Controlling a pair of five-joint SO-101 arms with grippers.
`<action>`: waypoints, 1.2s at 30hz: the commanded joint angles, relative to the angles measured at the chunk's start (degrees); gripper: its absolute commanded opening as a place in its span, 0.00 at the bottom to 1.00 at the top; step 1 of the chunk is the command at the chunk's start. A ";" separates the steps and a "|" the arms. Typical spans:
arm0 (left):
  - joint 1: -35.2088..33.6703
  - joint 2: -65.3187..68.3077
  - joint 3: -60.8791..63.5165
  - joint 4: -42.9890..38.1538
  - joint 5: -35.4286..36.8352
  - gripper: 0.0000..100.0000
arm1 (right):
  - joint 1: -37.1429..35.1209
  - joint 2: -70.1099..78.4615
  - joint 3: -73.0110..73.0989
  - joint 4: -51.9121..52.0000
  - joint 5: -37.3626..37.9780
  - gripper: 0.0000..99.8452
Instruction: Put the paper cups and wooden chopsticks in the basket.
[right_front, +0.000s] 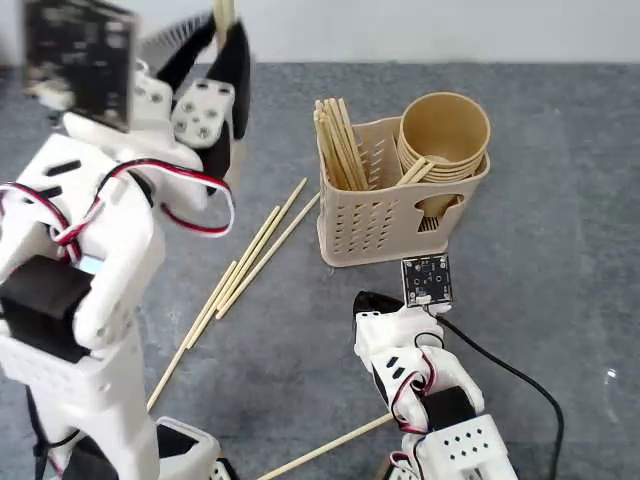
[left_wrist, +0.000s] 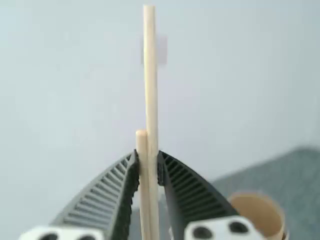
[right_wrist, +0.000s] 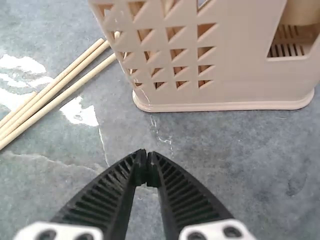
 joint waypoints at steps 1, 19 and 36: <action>2.20 -1.32 5.05 -12.57 4.48 0.01 | -0.40 -0.84 0.53 -1.10 0.53 0.01; 7.47 -1.41 40.22 -38.68 5.89 0.02 | -0.40 -0.84 0.53 -1.01 0.53 0.01; -1.05 -1.49 22.73 -7.12 5.80 0.15 | -0.40 -0.84 0.53 -0.92 0.53 0.01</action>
